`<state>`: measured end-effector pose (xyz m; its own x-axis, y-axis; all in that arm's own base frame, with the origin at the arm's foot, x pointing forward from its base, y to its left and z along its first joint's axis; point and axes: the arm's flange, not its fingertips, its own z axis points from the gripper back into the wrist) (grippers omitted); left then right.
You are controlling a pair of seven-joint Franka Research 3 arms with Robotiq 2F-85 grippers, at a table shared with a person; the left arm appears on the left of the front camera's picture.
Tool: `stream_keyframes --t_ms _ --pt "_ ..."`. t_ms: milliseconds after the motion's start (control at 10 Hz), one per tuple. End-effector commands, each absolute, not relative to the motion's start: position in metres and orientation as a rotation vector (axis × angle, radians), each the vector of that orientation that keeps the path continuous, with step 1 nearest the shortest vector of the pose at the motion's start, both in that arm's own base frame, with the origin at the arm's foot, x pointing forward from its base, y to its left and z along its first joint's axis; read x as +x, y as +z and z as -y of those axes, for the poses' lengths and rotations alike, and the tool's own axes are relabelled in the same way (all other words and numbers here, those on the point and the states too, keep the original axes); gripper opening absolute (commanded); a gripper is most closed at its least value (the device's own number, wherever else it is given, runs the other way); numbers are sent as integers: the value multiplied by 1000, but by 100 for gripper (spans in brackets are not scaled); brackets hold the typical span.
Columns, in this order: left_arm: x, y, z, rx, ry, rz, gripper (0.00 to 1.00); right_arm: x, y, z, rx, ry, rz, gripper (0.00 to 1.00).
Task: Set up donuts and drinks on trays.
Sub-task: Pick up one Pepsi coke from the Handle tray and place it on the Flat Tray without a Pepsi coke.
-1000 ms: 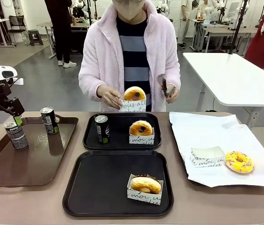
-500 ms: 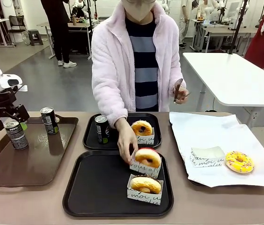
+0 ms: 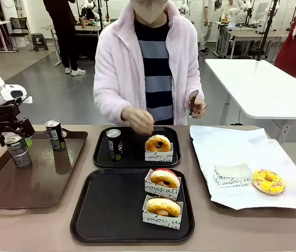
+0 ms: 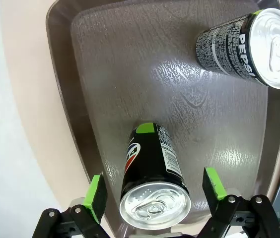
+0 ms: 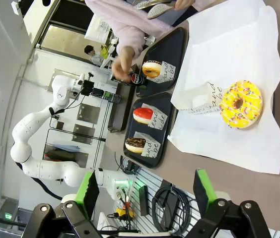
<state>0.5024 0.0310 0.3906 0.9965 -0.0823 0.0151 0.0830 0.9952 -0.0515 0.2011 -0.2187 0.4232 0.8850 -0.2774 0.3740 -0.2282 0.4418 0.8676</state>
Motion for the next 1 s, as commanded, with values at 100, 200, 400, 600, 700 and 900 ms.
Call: stream_keyframes --t_ms 100,200,400,600,700,900 --pt "502 387 -32 -57 -95 28 62 202 423 220 1140 -22 525 100" --pt "502 388 -31 -57 -94 19 44 202 423 220 1140 -22 525 100" --pt "503 388 -32 -60 -93 10 0 202 423 220 1140 -22 525 100" --pt "500 386 -32 -65 -91 8 0 202 423 220 1140 -22 525 100" --pt "502 390 -32 -72 -98 -1 0 202 423 220 1140 -22 525 100" --pt "491 412 -32 -95 -120 29 1 202 423 220 1140 -22 525 100"
